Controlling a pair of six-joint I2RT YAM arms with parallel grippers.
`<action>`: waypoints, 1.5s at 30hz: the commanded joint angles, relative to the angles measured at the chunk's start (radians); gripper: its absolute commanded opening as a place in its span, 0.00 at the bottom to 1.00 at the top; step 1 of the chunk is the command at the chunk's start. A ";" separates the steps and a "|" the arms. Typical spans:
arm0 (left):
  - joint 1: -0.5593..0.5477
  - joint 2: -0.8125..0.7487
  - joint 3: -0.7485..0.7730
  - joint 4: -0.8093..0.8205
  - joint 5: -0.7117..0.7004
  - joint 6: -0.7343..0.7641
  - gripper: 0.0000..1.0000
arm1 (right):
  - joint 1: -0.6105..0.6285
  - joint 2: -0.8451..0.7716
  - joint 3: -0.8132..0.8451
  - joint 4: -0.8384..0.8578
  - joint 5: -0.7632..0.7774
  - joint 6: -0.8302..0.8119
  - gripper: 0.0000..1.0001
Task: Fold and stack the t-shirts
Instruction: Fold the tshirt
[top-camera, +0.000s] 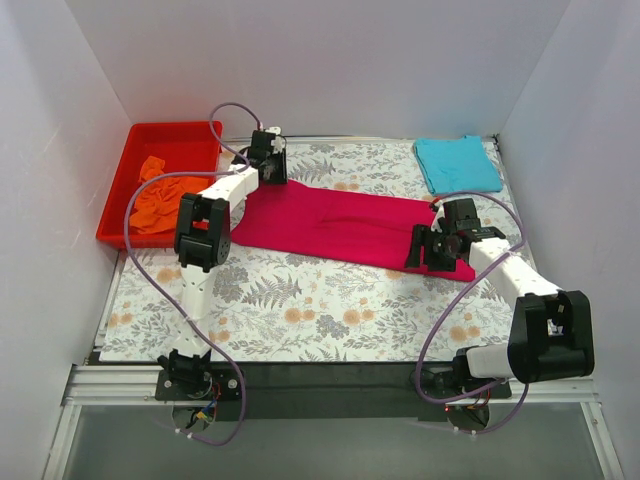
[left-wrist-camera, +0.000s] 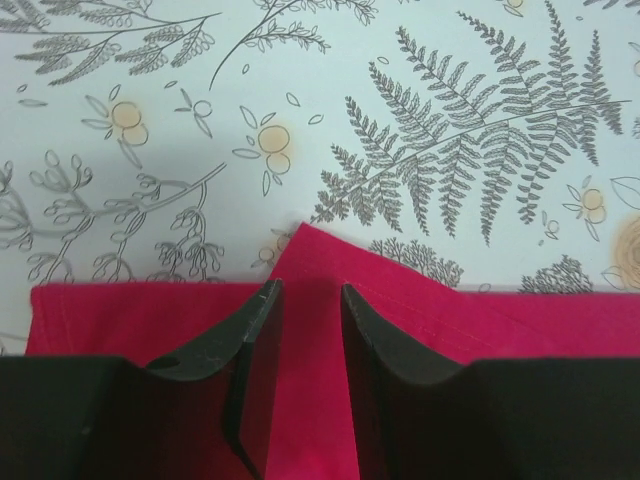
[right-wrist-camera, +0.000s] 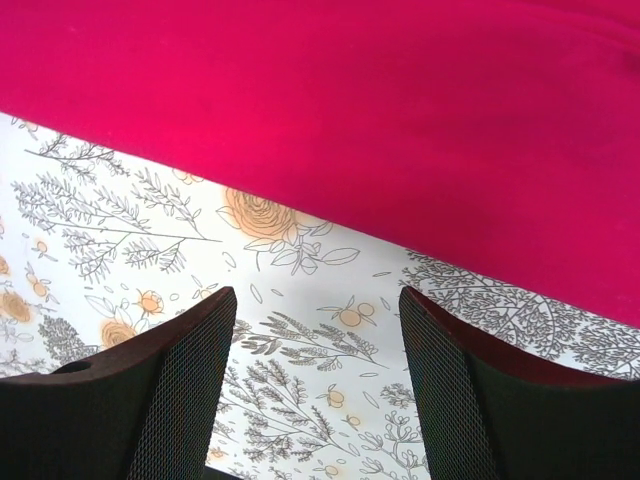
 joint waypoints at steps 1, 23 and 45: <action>0.005 0.000 0.078 0.027 0.038 0.075 0.29 | 0.016 0.008 0.037 -0.021 -0.038 -0.020 0.62; 0.007 0.096 0.033 0.099 0.021 0.115 0.34 | 0.022 0.049 0.045 -0.023 -0.044 -0.007 0.62; 0.005 -0.073 -0.011 0.138 0.065 0.037 0.00 | 0.021 0.060 0.051 -0.013 -0.043 -0.014 0.62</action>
